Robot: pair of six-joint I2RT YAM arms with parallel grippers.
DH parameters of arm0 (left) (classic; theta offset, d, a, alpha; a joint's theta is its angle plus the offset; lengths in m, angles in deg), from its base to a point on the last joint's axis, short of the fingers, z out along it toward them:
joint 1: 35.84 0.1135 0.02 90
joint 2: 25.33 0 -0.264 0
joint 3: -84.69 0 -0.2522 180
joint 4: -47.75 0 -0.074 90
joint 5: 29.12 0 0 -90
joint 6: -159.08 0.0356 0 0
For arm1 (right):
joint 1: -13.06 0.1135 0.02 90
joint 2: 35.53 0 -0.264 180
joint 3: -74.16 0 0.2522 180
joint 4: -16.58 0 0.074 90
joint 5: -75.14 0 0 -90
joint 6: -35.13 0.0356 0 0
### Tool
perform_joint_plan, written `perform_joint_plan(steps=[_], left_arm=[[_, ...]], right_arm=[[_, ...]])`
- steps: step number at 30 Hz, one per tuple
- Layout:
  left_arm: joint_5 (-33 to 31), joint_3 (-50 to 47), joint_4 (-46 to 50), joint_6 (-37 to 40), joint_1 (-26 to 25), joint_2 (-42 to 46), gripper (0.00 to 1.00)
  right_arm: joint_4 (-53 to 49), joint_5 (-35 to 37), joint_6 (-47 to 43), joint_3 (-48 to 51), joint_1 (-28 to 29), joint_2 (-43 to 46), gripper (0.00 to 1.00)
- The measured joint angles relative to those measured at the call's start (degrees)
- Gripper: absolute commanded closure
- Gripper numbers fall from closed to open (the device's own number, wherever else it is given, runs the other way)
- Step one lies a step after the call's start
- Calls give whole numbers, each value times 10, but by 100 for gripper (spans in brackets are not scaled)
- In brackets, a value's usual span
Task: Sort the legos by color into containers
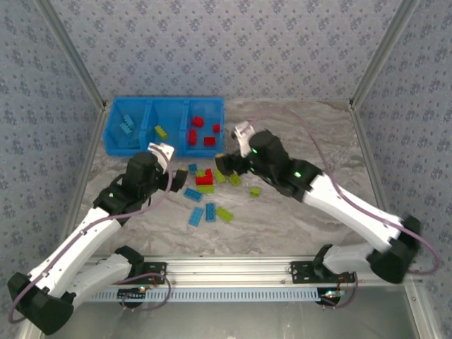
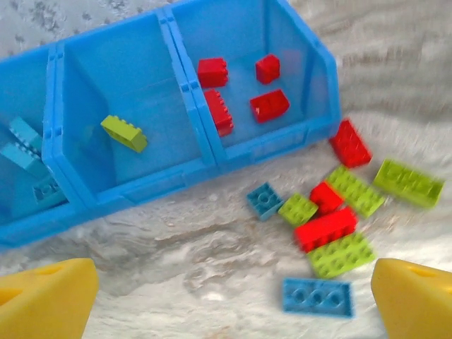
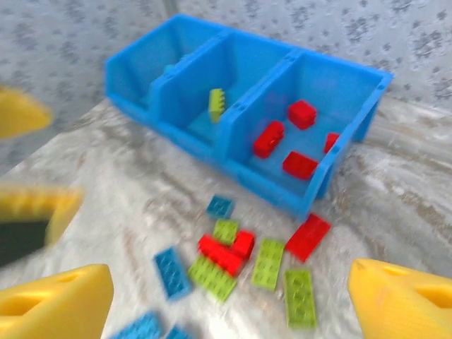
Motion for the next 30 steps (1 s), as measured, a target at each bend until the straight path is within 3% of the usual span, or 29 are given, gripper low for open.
perform_joint_plan(steps=[6,12,16,22,30], left_arm=[[19,4,24,-348,-11,-21,7],[61,-84,-1,-565,-65,-129,10],[61,-80,-3,-640,-84,-214,25],[58,-68,-23,-688,-85,-307,25],[56,-43,-76,-681,-85,-375,23]], right_arm=[[-66,-43,41,111,18,136,0],[-91,-57,93,188,18,174,0],[-91,-60,108,192,18,163,0],[-90,-62,125,196,18,159,0],[-90,-62,147,210,18,162,0]])
